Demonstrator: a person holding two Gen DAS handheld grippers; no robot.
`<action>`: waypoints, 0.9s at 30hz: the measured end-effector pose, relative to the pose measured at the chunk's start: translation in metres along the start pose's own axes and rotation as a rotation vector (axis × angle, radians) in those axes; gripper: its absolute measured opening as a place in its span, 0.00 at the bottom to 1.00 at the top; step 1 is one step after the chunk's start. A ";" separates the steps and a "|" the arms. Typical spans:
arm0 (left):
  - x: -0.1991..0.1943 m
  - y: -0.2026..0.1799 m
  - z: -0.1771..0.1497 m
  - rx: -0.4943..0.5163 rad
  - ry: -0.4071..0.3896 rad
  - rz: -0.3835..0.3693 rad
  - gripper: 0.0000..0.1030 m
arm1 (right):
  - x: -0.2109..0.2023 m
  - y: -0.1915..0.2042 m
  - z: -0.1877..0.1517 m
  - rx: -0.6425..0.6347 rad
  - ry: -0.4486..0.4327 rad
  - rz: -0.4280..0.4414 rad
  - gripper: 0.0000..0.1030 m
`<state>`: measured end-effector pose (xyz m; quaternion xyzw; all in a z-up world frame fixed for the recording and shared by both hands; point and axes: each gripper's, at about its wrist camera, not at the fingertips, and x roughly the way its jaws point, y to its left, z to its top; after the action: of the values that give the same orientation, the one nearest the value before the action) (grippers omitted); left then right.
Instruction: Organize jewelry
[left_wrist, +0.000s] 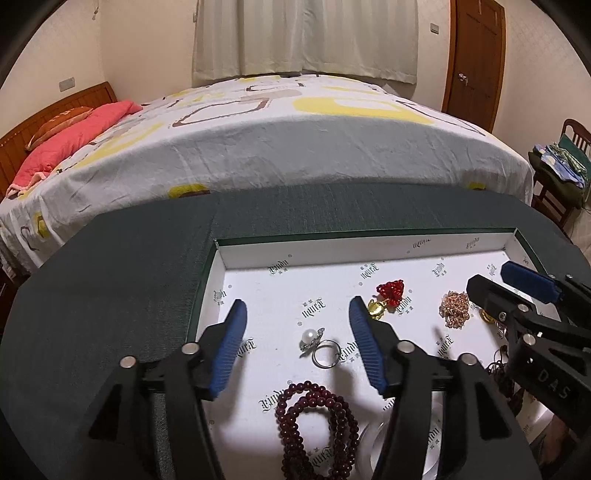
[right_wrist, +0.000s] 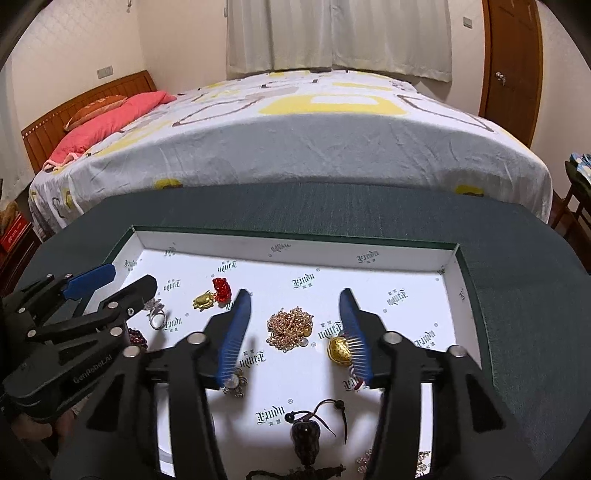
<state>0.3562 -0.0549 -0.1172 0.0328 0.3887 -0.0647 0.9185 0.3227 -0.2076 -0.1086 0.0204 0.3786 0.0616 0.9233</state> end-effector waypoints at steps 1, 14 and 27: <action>-0.001 0.000 0.000 0.000 -0.002 0.002 0.60 | -0.002 0.000 0.000 -0.002 -0.004 0.000 0.52; -0.066 -0.009 -0.026 -0.048 -0.075 0.008 0.70 | -0.069 -0.002 -0.021 -0.011 -0.077 0.009 0.63; -0.178 -0.018 -0.079 -0.079 -0.159 0.055 0.73 | -0.176 -0.006 -0.078 -0.036 -0.141 0.012 0.65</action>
<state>0.1744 -0.0473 -0.0446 0.0018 0.3157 -0.0266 0.9485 0.1442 -0.2372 -0.0423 0.0105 0.3113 0.0722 0.9475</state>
